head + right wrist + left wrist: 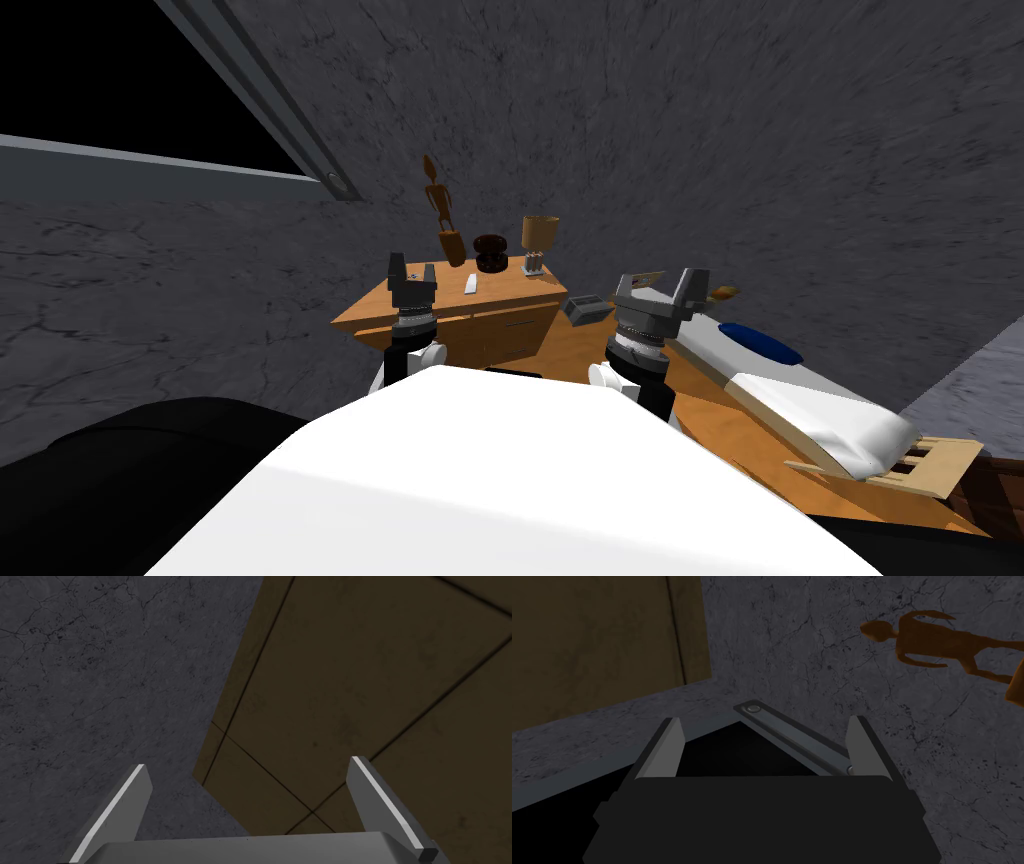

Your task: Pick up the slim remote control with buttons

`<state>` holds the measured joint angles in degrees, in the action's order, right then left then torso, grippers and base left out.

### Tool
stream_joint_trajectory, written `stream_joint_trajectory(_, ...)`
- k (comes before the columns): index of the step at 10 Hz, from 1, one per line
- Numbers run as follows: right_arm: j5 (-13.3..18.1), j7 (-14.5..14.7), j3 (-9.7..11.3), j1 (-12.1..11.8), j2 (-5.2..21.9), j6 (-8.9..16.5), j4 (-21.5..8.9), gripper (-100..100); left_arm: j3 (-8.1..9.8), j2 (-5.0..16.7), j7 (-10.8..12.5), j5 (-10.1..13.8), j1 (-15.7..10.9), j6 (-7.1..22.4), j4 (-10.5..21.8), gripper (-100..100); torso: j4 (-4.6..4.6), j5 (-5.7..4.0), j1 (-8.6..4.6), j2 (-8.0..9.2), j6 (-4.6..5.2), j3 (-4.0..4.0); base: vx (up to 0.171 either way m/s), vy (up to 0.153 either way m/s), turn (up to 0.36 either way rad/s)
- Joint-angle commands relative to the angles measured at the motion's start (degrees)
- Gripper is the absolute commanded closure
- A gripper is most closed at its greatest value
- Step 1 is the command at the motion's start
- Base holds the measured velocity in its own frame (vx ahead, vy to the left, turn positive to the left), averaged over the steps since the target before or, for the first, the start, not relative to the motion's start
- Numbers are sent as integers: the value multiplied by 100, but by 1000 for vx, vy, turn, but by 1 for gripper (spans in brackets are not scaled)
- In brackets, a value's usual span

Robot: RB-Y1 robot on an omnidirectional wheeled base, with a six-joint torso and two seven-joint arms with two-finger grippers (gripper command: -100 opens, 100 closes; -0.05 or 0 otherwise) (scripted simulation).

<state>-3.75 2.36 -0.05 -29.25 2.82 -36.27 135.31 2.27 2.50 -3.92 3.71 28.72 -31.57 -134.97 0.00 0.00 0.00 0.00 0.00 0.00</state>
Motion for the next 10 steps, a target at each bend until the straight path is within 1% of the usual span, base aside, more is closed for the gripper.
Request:
stream_joint_trajectory(1,0,0,0,0,0,0,0,0,-34,162,98,47,10,-41,-3,-100,0,0,0,0,0,0,-28,-4,-41)
stream_joint_trajectory(2,0,0,0,0,0,0,0,0,-72,313,196,93,20,-83,-2,-100,1,0,0,8,1,4,-65,-12,-69)
stream_joint_trajectory(4,0,0,0,1,0,0,0,0,-197,692,475,226,52,-206,15,-100,7,-1,-3,31,1,18,-97,-15,-89)
stream_joint_trajectory(5,0,0,0,1,0,0,0,0,-197,743,475,226,52,-206,15,-100,9,-1,-5,38,2,22,-75,-12,-54)
stream_joint_trajectory(6,0,0,0,1,0,0,0,0,-285,970,651,309,76,-285,35,-100,8,-1,-4,32,0,19,-74,-12,-80)
stream_joint_trajectory(7,0,0,0,1,0,0,0,0,-285,1017,651,309,76,-285,35,-100,7,-1,-3,31,1,18,-62,-12,-52)
stream_joint_trajectory(8,0,0,0,1,0,0,0,0,-390,1248,847,402,106,-373,65,-100,6,-1,-3,26,0,16,-67,-15,-126)
stream_joint_trajectory(9,0,0,0,1,0,0,0,0,-390,1329,847,402,106,-373,65,-100,6,-1,-3,28,2,16,-70,-17,-44)
stream_joint_trajectory(10,0,0,0,1,0,0,0,0,-512,1554,1060,504,141,-471,104,-100,7,-1,-4,28,-1,16,-95,-30,-91)
